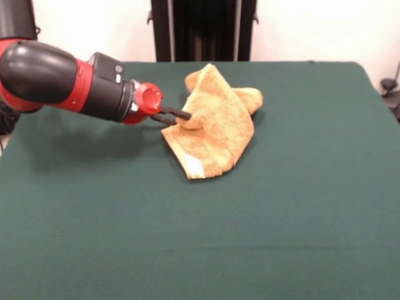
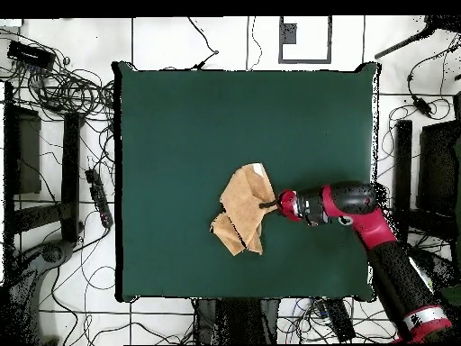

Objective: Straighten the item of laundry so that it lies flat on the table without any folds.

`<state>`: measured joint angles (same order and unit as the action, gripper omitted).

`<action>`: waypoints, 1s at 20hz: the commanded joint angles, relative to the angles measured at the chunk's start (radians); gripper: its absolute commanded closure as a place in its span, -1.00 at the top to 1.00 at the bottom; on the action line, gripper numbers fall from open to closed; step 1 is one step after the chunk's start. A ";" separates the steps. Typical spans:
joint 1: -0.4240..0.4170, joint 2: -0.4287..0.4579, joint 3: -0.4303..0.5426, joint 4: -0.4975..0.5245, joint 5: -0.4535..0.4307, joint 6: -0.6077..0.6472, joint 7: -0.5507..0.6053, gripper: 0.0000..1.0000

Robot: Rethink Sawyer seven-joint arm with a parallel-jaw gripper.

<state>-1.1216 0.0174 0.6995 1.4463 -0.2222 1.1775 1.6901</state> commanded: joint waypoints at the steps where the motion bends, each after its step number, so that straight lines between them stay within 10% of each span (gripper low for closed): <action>1: 0.038 0.066 0.063 -0.038 0.050 0.029 -0.151 -1.00; 14: 0.153 -0.043 -0.006 -0.025 -0.043 -0.176 0.024 -1.00; 20: 0.563 -0.170 -0.379 -0.196 -0.228 -0.296 0.538 -1.00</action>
<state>-0.9564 -0.0820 0.6197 1.4338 -0.2367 1.1176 1.7084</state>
